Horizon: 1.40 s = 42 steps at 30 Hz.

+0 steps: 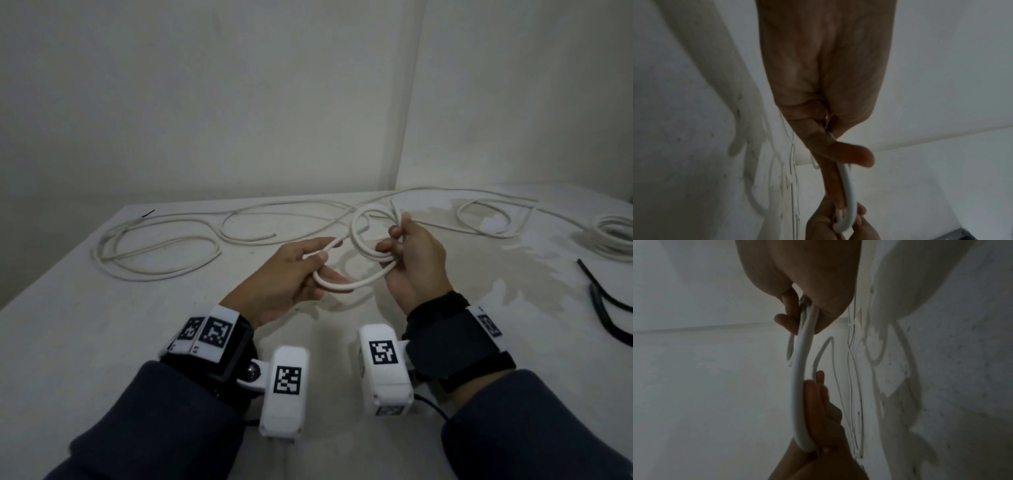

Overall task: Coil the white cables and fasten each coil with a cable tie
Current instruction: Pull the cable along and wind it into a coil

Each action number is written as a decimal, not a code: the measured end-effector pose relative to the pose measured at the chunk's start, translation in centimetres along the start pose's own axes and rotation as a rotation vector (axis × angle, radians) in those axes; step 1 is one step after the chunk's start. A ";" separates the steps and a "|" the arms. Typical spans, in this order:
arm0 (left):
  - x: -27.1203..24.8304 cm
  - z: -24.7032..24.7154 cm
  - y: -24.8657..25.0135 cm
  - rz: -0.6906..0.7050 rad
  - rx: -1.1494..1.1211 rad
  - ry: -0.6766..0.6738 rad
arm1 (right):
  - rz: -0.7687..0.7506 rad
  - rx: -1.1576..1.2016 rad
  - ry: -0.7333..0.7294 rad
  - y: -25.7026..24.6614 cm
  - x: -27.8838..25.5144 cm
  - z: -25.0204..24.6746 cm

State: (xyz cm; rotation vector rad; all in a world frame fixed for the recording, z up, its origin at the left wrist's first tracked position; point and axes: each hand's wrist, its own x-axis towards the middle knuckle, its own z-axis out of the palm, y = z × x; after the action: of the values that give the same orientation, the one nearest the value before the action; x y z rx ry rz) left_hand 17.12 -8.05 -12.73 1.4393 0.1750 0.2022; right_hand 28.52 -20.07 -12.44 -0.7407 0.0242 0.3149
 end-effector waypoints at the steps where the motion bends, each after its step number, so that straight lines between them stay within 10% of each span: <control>1: 0.1 -0.2 0.0 0.016 -0.006 0.019 | 0.018 0.030 -0.030 0.0 0.1 0.0; 19: 0.8 0.2 -0.5 0.582 0.330 0.385 | 0.108 -0.461 -0.498 0.6 -0.9 0.1; 42: 0.8 0.7 -1.1 -0.004 -0.242 0.132 | 0.150 -0.776 -0.473 0.9 -0.7 -0.4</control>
State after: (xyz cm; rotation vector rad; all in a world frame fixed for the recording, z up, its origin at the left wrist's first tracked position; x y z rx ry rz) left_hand 18.11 -8.67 -13.78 1.1861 0.2521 0.3050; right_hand 27.64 -19.84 -13.23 -1.4169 -0.5181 0.6516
